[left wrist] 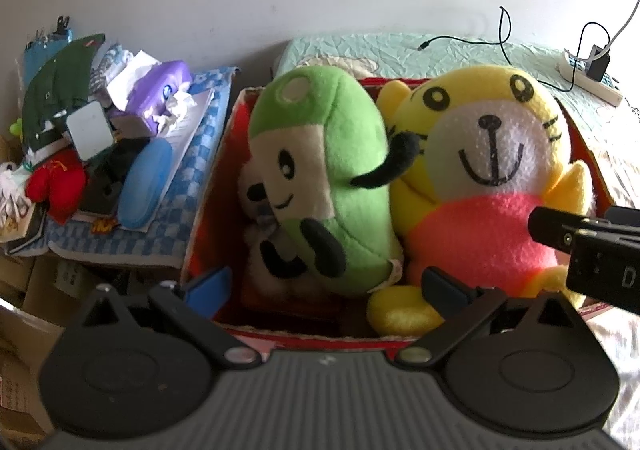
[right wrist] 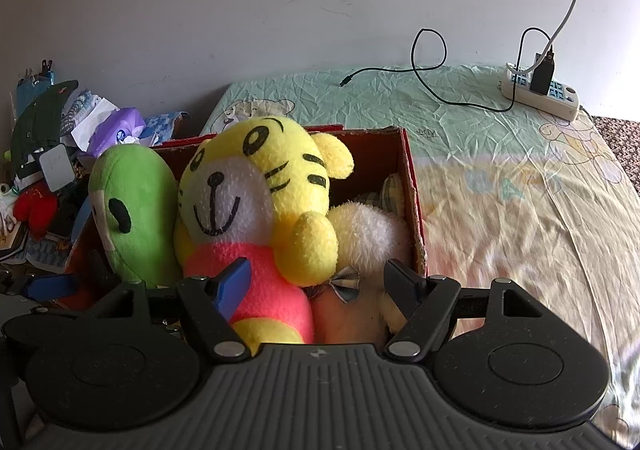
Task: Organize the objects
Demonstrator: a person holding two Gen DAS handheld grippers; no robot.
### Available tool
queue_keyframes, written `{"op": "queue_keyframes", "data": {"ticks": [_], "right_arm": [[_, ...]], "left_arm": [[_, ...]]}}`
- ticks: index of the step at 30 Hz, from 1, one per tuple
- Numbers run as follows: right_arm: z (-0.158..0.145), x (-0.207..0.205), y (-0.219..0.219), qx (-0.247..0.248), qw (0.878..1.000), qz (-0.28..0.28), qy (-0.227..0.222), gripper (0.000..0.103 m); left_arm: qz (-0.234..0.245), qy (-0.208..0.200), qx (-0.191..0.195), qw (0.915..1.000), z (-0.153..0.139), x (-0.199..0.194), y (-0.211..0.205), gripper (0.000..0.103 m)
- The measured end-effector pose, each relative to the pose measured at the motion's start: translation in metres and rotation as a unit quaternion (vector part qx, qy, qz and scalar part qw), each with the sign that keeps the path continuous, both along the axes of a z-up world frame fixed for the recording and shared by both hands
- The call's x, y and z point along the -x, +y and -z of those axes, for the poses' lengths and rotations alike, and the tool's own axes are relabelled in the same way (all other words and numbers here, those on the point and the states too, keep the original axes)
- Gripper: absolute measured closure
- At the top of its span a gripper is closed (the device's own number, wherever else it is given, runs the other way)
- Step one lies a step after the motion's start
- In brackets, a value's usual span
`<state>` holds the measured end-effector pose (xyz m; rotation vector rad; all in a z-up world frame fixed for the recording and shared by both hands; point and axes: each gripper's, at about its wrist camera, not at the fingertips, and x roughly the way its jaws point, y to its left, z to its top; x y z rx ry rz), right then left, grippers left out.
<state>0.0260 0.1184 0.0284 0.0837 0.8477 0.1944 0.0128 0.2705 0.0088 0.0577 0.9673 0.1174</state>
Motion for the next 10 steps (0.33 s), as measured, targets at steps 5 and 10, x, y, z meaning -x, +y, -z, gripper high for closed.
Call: {"op": "queue_keyframes", "data": {"ticks": [5,10], "right_arm": [[0.0000,-0.0001,-0.0002,0.000,1.000,0.000,0.000,0.028],[0.0001,0.0001,-0.0001,0.000,1.000,-0.002,-0.001,0.027]], "left_arm": [[0.005,0.001,0.010,0.9999,0.0007,0.0000,0.0002,0.003],[0.004,-0.007,0.013,0.9999,-0.0016,0.0023,0.0005,0.004]]}}
